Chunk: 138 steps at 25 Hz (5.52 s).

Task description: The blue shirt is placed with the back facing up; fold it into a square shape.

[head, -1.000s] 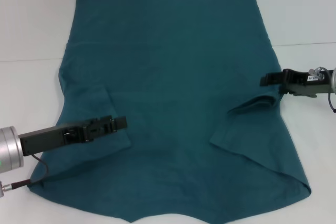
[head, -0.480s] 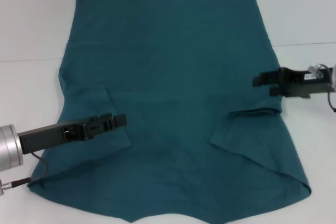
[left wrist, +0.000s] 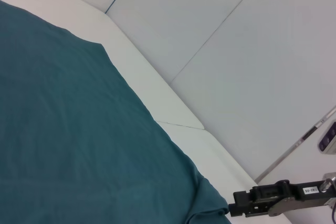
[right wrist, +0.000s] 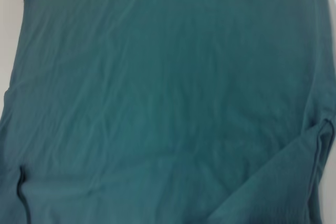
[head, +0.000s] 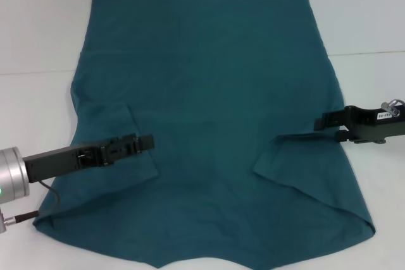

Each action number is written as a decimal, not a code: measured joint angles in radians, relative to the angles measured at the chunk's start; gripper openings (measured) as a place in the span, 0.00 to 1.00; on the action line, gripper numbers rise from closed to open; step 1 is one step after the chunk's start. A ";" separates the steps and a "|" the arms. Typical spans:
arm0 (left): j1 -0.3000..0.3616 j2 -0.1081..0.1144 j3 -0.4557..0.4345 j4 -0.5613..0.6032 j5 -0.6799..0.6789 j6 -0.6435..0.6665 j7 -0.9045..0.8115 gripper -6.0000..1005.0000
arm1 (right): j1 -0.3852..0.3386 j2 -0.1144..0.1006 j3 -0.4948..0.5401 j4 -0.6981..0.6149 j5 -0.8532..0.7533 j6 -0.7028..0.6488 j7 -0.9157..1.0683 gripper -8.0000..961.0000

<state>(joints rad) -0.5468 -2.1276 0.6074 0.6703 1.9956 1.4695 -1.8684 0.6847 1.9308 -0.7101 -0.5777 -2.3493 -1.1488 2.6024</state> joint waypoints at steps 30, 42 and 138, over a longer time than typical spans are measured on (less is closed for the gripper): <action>0.033 0.032 -0.112 0.013 0.017 -0.009 -0.322 0.63 | 0.007 0.031 0.024 -0.069 0.149 -0.144 -0.144 0.70; 0.051 0.049 -0.136 0.026 0.215 -0.036 -0.570 0.63 | 0.010 0.011 0.011 -0.076 0.170 -0.292 -0.158 0.70; 0.158 0.042 -0.249 0.061 0.317 -0.044 -0.578 0.63 | -0.016 0.011 0.010 -0.071 0.176 -0.273 -0.161 0.70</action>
<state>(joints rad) -0.3886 -2.0855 0.3588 0.7316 2.3126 1.4259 -2.4461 0.6691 1.9420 -0.7004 -0.6489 -2.1735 -1.4220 2.4414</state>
